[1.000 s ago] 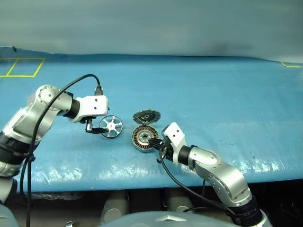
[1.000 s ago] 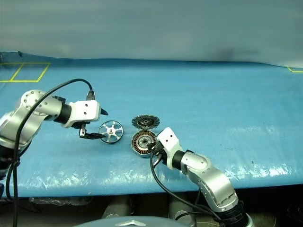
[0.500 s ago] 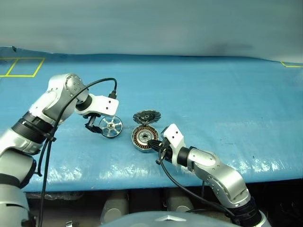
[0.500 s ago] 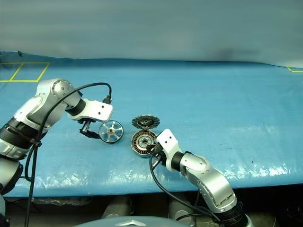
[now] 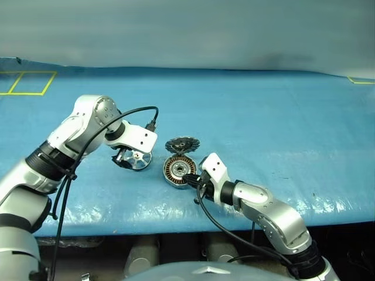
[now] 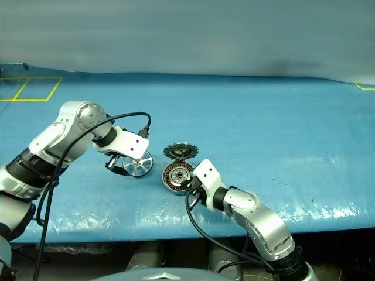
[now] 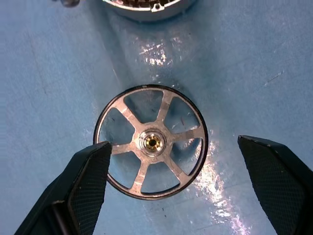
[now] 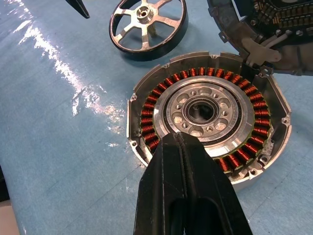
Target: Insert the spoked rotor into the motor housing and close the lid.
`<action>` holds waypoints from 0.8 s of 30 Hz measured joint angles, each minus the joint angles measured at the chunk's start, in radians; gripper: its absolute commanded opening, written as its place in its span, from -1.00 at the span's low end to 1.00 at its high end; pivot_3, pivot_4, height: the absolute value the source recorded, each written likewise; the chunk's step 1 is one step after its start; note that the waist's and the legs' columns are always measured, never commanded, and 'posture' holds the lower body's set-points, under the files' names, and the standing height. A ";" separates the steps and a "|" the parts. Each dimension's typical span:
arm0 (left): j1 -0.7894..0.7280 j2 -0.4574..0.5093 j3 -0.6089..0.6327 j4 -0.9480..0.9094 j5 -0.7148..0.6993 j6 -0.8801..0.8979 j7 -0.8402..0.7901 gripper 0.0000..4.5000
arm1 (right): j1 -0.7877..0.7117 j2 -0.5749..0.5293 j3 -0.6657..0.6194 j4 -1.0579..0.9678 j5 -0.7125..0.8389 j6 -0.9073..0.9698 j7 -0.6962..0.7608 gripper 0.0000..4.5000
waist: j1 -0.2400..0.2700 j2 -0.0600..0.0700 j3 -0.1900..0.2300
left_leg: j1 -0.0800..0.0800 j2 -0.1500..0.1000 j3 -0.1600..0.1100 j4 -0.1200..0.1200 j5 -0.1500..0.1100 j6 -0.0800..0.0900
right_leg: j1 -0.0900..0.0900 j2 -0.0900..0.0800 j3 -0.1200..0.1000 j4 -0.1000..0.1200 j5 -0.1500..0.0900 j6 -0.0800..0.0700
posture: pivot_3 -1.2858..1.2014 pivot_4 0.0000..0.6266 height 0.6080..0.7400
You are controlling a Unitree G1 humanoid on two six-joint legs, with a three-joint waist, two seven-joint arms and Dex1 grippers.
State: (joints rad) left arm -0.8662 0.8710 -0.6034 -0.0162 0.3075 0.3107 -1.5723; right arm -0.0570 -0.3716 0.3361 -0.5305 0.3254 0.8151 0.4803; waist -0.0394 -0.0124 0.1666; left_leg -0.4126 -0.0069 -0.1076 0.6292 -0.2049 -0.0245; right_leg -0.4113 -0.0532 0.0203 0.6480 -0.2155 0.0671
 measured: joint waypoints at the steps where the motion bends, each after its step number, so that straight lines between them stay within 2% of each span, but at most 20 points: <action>1: 0.000 0.000 0.010 0.000 -0.001 -0.006 0.008 1.00 | 0.001 0.002 0.000 0.000 0.000 -0.001 -0.001 -0.98 | -0.001 0.000 0.000 | 0.000 0.000 0.000 0.000 0.000 0.000 | 0.000 0.000 0.000 0.000 0.000 0.000 | 0.03 -0.52 1.00; 8: 0.012 0.002 0.095 -0.005 -0.031 -0.029 0.061 1.00 | 0.026 0.031 -0.001 0.000 -0.007 -0.023 -0.032 -0.98 | -0.001 0.000 0.000 | 0.001 0.000 0.000 0.000 0.000 0.000 | 0.000 0.000 0.000 0.001 0.000 0.000 | 0.03 -0.52 1.00; 19: 0.327 0.094 0.353 -0.172 -0.194 0.006 0.168 1.00 | 0.093 0.080 0.004 -0.004 -0.024 -0.091 -0.088 -0.98 | -0.007 0.000 0.000 | 0.002 0.000 0.000 0.001 0.000 0.000 | 0.000 0.000 0.000 0.003 -0.001 -0.001 | 0.03 -0.52 1.00; 24: 0.412 0.123 0.412 -0.194 -0.203 0.010 0.245 1.00 | 0.101 0.092 0.013 0.014 -0.033 -0.132 -0.082 -0.98 | -0.003 0.000 0.000 | 0.002 0.000 0.000 0.002 0.001 0.000 | 0.000 0.000 0.000 0.004 -0.003 -0.006 | 0.03 -0.52 1.00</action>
State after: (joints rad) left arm -0.4538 0.9944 -0.1913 -0.2104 0.1044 0.3202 -1.3270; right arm 0.0436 -0.2793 0.3495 -0.5170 0.2926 0.6832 0.3982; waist -0.0420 -0.0122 0.1666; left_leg -0.4105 -0.0066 -0.1076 0.6310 -0.2043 -0.0247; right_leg -0.4109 -0.0530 0.0207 0.6522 -0.2187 0.0616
